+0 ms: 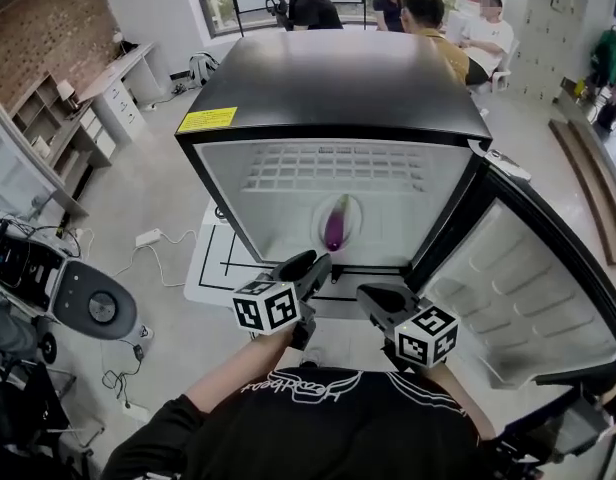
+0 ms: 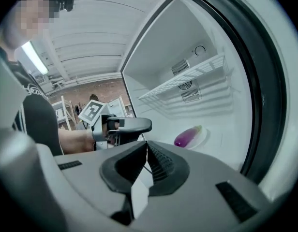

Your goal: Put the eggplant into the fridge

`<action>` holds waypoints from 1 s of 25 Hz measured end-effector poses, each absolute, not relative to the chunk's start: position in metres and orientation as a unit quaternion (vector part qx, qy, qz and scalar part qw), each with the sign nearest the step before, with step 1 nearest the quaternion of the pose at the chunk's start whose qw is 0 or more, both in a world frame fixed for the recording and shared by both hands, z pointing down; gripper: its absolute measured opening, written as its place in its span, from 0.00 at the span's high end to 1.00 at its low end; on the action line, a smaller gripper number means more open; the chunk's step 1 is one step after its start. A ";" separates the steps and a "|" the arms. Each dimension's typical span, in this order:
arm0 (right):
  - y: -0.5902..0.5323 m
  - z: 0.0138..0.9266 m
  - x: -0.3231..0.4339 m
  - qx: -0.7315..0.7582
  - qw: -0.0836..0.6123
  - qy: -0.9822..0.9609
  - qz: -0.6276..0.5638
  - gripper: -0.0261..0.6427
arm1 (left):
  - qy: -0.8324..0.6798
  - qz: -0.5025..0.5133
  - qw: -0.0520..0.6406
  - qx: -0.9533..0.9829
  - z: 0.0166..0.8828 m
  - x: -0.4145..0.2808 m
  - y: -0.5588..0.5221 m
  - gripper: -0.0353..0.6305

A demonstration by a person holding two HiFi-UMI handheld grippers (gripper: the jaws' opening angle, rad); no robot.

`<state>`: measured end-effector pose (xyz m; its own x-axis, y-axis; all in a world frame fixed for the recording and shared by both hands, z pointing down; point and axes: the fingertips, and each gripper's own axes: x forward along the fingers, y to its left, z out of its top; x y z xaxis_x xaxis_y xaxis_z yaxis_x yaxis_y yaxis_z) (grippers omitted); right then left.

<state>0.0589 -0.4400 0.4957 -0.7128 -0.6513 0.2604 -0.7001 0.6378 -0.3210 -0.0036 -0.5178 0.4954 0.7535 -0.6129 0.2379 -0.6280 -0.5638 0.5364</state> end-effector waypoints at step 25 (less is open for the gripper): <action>-0.341 0.467 0.064 0.332 0.054 -0.929 0.158 0.95 | -0.181 0.061 0.171 0.967 0.448 0.023 -0.338 0.94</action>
